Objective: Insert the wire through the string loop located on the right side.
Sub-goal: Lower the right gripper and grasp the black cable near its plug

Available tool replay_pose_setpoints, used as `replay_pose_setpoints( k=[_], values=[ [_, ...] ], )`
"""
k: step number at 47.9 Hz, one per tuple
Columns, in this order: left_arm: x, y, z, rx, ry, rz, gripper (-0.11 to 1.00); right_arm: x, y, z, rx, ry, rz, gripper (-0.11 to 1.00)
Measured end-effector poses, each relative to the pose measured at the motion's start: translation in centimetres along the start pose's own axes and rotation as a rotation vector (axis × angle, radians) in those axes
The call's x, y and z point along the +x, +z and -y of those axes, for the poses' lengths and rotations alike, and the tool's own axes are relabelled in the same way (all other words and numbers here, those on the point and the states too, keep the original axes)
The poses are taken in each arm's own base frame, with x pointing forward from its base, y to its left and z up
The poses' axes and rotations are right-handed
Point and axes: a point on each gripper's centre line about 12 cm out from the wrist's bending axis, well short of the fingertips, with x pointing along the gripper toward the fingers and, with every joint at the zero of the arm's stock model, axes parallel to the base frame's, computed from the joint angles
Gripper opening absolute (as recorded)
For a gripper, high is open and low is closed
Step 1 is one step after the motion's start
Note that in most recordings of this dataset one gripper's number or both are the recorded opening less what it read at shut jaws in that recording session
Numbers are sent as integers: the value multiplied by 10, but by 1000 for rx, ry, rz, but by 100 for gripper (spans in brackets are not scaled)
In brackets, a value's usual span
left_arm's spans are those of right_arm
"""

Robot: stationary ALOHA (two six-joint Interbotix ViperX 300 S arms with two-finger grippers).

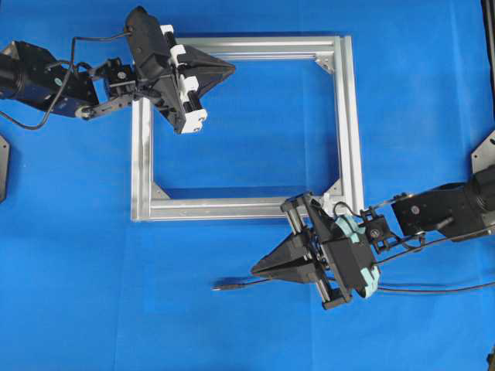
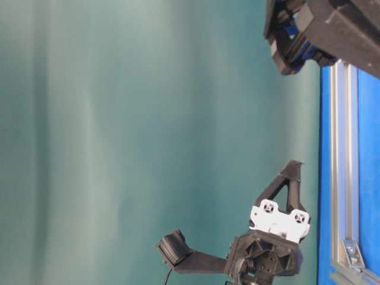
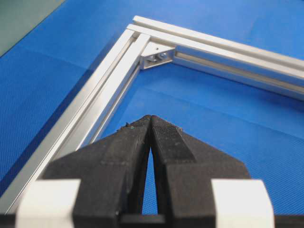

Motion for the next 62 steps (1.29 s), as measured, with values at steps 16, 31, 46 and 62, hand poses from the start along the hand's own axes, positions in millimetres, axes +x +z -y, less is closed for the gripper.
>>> replay_pose_setpoints(
  k=[16, 31, 46, 62],
  values=[
    [-3, 6, 6, 31, -26, 16, 0, 0, -1, -4, 84, 7, -23, -6],
    [-3, 5, 5, 29, -24, 13, 0, 0, -1, -5, 185, 9, -26, -3],
    [-2, 6, 6, 33, -27, 15, 0, 2, 0, -6, 243, -18, -31, 69],
    [-3, 5, 6, 33, -27, 13, 0, 5, 0, -8, 262, -32, -50, 81]
  ],
)
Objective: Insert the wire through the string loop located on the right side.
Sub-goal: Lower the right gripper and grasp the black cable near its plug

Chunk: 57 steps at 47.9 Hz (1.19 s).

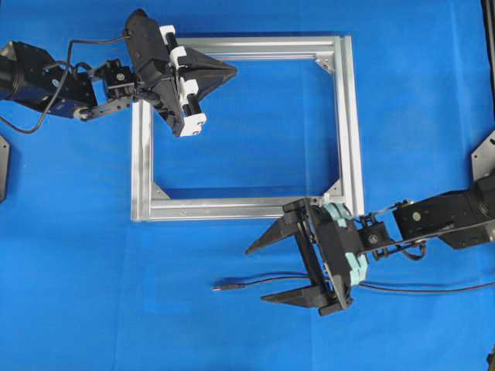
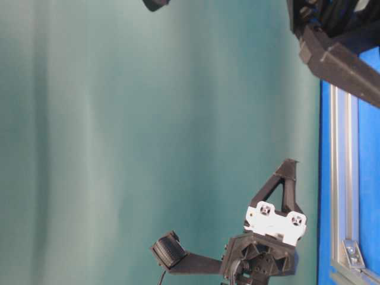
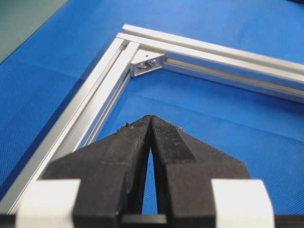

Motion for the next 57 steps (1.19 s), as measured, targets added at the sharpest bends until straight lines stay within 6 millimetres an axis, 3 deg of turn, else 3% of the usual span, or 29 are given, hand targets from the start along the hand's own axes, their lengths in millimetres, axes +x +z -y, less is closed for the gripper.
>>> replay_pose_setpoints(
  k=[9, 23, 38, 43, 52, 57],
  values=[
    [0, 0, 0, 0, 0, -3, 0, 13, -14, 1, 35, -31, -55, 81],
    [0, -1, 0, -2, 0, -11, 0, 34, -60, 10, 109, -110, -156, 81],
    [0, -2, 0, -3, 0, -14, 0, 37, -63, 7, 114, -112, -159, 76],
    [0, -2, 0, -3, 0, -15, 0, 37, -63, 6, 113, -110, -158, 62],
    [0, -2, 0, -3, 0, -20, 0, 36, -64, 6, 110, -109, -164, 11],
    [0, -2, 0, -3, 0, -20, 0, 34, -64, 6, 109, -109, -166, -3]
  ],
)
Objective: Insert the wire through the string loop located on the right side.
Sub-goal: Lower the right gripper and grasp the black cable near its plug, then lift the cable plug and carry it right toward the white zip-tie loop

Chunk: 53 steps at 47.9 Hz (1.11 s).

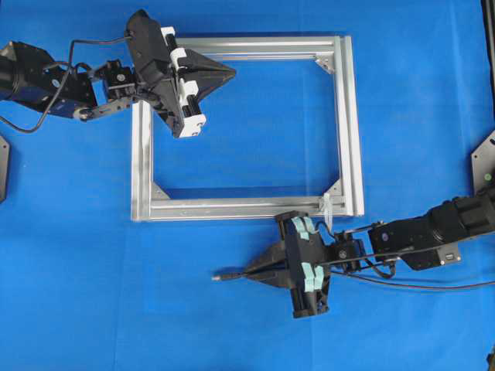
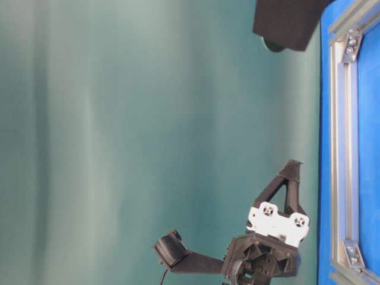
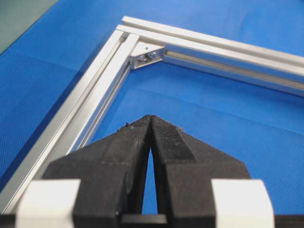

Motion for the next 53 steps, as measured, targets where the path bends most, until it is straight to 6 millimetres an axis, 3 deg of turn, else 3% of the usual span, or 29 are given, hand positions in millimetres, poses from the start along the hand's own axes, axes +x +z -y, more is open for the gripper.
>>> replay_pose_setpoints(
  k=[20, 39, 53],
  values=[
    [0, 0, 0, -1, 1, -2, 0, -3, 4, -6, -3, 11, -5, -4],
    [0, 0, 0, 0, 0, 0, 0, -31, 54, -21, -82, 40, 23, -4],
    [0, 0, 0, -1, 1, 0, 0, -32, 60, -19, -86, 33, 8, -4]
  ],
)
